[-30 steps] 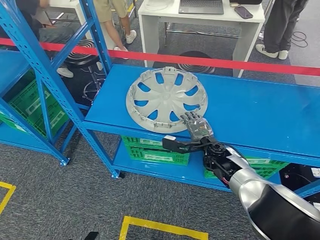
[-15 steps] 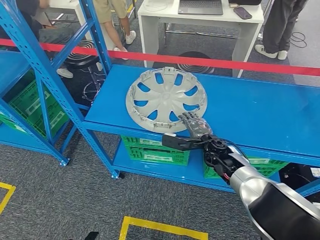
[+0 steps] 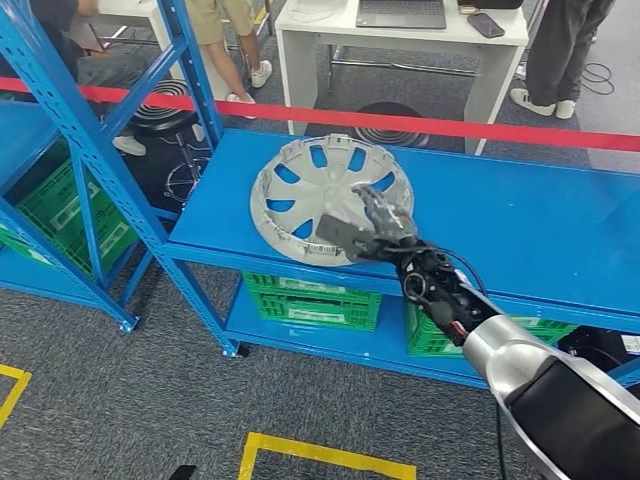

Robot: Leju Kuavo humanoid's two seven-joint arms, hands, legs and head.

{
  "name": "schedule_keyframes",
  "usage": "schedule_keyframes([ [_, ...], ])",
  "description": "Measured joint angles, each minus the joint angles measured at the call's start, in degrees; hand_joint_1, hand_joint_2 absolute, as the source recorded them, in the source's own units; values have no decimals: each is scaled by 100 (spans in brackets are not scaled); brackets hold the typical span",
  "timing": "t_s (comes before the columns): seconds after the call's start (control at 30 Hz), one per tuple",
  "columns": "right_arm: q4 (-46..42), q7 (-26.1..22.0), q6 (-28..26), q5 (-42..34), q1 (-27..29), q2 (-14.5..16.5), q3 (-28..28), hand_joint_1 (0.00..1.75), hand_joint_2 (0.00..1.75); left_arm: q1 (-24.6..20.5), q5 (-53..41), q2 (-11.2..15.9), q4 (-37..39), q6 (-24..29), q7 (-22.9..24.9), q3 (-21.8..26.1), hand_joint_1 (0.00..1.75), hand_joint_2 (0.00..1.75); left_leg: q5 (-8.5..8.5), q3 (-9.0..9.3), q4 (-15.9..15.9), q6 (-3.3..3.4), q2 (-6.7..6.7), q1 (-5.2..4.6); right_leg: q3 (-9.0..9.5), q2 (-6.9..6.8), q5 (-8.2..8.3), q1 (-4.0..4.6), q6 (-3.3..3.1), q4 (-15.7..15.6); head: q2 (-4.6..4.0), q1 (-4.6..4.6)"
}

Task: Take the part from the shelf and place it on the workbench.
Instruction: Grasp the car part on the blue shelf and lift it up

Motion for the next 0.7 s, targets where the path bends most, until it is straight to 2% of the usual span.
schedule_keyframes([
  [0.1,-1008,41,-167,-401,124,-232,-268,0,175,41,20,0,0,10,-10,0,0,0,-1,-1,0,0,-1,0,-1,-1,-1,0,1,0,0,0],
  [0.23,-2134,393,-413,-252,230,-479,-551,0,175,77,51,2,0,31,-37,0,0,0,-2,-1,-1,-1,1,0,-2,1,-1,-1,0,-2,0,0],
  [0.33,-2726,421,-523,-221,317,-597,-733,0,175,81,50,1,0,35,-43,0,0,0,-2,-1,-3,0,1,0,-2,0,-2,0,0,-3,0,0],
  [0.57,-3172,-118,-531,-628,450,-656,-1043,0,175,69,19,-17,0,41,32,0,0,0,-1,0,-4,0,1,0,0,0,-1,0,0,-3,0,0],
  [0.7,-3022,-868,-369,-1707,488,-639,-1191,0,175,36,-71,-33,0,69,47,-2,0,0,-9,-5,5,11,-2,-13,5,-4,0,-3,7,-8,0,1],
])
